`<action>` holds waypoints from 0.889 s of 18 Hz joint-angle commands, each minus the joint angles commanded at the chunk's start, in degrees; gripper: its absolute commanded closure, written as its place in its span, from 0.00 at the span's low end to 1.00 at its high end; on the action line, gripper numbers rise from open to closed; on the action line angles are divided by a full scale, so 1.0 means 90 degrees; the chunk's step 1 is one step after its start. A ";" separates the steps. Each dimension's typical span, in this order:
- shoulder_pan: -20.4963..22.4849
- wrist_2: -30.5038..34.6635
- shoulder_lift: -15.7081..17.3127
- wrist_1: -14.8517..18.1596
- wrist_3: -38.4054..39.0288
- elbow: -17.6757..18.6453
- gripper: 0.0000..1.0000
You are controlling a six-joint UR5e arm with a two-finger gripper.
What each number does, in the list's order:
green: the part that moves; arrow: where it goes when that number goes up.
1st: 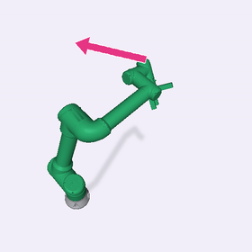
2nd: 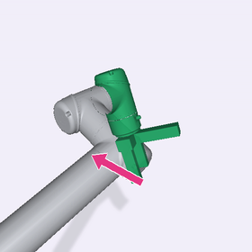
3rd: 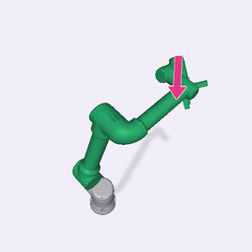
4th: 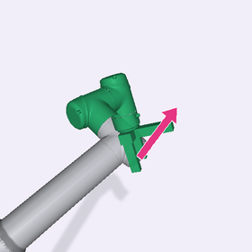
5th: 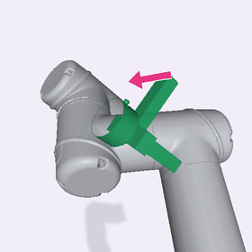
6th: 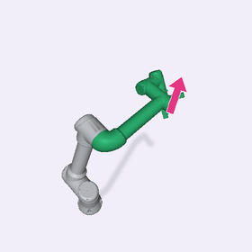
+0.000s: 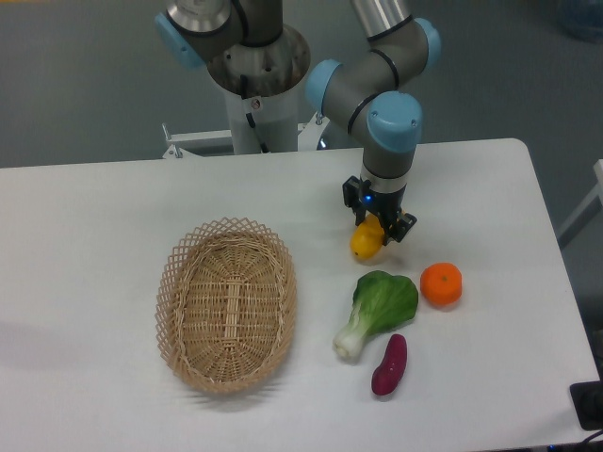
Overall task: Pick up the mango from the table
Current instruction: 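Close the gripper fingers around the yellow mango, then lift the grasped yellow mango up off the table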
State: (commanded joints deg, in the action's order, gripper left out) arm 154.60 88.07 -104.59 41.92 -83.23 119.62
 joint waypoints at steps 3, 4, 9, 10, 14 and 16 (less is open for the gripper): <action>0.0010 -0.0029 0.0029 0.0010 -0.0010 -0.0068 0.51; 0.0019 -0.0049 0.0049 0.0010 -0.0010 -0.0088 0.51; 0.0107 -0.0545 0.0302 0.0137 0.0175 -0.0536 0.51; 0.0136 -0.0750 0.0390 0.0146 0.0234 -0.0615 0.51; 0.0205 -0.1327 0.0634 0.0779 0.0594 -0.1189 0.51; 0.0205 -0.1610 0.0742 0.1151 0.0975 -0.1658 0.51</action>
State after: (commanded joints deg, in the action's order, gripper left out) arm 156.45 73.58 -97.92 52.28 -74.46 104.70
